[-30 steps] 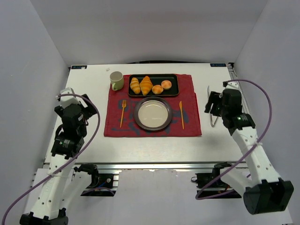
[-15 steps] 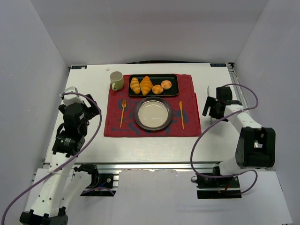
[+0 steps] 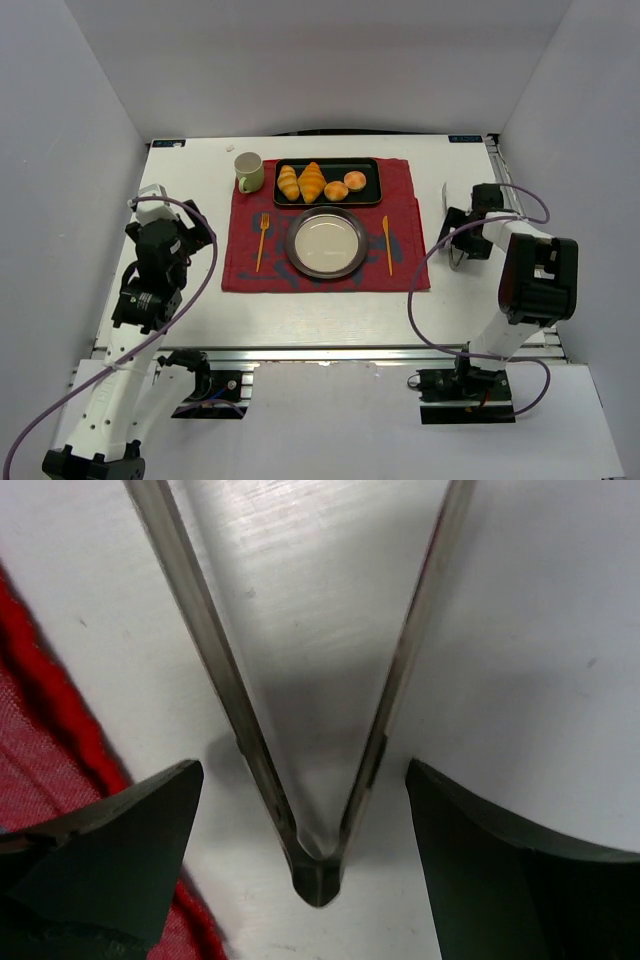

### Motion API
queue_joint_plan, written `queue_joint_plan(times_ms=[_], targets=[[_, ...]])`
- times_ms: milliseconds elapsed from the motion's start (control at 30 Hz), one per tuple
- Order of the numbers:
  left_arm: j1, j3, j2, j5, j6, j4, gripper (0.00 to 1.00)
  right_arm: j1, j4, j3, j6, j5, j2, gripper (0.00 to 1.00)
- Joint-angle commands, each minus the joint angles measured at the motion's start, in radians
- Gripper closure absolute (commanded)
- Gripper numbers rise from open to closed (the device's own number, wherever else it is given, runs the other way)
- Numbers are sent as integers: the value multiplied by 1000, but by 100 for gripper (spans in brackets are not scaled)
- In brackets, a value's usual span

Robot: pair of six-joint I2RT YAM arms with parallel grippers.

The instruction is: Place the bread

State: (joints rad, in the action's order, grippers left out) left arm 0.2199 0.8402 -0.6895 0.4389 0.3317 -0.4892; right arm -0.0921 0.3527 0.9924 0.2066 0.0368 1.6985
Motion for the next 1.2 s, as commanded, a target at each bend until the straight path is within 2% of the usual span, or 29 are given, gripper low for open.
queue_joint_plan(times_ms=[0, 333, 467, 567, 600, 667, 967, 1167], targets=[[4, 20, 1, 8, 6, 12, 2, -1, -52, 44, -12, -45, 26, 11], [4, 19, -15, 6, 3, 9, 2, -1, -21, 141, -16, 78, 151, 11], [4, 11, -10, 6, 1, 12, 2, -1, -31, 150, -21, 77, 185, 11], [4, 5, -8, -3, 3, 17, 2, -1, -34, 153, -19, 77, 194, 20], [4, 5, -8, -8, 3, 17, 2, -1, -34, 152, -18, 78, 193, 32], [4, 7, -8, -14, 4, 11, 2, 0, -34, 149, -13, 84, 167, 38], [4, -6, 11, -43, 10, 17, 2, 20, 95, 241, 0, 37, -92, 45], [4, -6, 4, -52, 17, 14, 2, 150, 185, 353, 11, -20, -154, 43]])
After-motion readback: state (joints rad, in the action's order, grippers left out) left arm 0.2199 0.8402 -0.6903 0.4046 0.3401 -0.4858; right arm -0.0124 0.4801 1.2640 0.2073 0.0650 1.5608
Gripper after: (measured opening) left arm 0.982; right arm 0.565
